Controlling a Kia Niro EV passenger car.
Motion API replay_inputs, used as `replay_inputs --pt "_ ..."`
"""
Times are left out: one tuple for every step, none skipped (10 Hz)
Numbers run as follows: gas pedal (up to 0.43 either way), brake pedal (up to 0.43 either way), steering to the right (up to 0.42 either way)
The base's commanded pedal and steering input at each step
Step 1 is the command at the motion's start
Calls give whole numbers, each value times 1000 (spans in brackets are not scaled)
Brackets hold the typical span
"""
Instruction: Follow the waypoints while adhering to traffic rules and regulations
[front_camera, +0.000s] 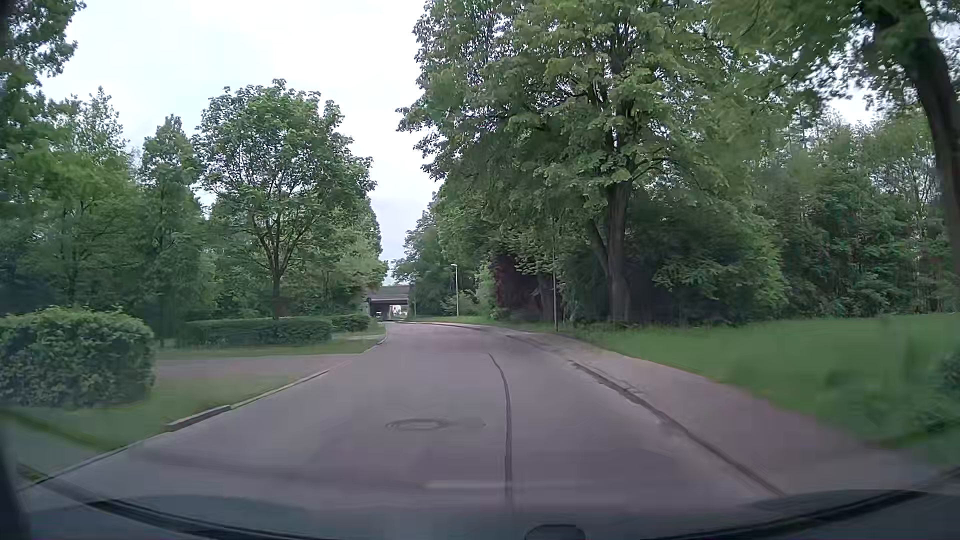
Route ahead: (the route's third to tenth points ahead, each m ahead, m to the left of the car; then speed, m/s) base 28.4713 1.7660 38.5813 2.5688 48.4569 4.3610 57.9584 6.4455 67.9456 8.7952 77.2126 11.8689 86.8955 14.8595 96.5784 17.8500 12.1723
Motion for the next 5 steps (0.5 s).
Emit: replay_inputs --pt "118 0 -12" --pt "118 0 -14" --pt "118 0 -17" --pt "118 0 -19" --pt "118 0 -21"
